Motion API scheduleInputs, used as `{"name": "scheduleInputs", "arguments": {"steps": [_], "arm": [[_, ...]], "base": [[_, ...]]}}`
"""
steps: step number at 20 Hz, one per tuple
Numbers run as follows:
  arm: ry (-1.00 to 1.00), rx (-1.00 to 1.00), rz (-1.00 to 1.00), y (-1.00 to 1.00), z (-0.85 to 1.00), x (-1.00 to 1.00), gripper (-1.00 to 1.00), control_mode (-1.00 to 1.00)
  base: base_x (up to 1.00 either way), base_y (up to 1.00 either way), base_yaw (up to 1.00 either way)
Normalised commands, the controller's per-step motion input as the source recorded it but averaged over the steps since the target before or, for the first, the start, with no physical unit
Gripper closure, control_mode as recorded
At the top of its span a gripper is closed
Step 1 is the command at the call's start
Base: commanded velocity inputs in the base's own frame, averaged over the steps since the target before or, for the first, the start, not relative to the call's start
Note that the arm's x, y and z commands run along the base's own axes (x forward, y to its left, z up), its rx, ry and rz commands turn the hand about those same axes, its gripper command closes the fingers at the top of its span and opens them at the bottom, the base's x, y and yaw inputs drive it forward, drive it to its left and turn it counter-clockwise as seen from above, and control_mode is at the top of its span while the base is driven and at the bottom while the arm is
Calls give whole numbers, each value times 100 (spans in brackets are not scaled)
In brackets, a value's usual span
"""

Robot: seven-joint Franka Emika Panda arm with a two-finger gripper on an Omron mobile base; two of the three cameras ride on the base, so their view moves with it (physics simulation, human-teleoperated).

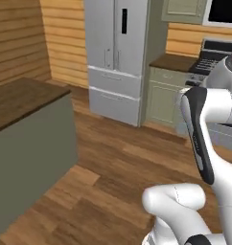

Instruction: Start the toaster. Once the lever pops up, take the bread to the plate on the dining counter.

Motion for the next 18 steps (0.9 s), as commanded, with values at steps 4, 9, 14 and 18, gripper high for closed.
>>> {"name": "scheduleInputs", "arguments": {"steps": [4,9,14,18], "arm": [[0,0,0,0,0,0,100,100],[0,0,0,0,0,0,100,100],[0,0,0,0,0,0,100,100],[0,0,0,0,0,0,100,100]], "base": [[-4,0,100],[0,0,100],[85,16,66],[100,62,35]]}}
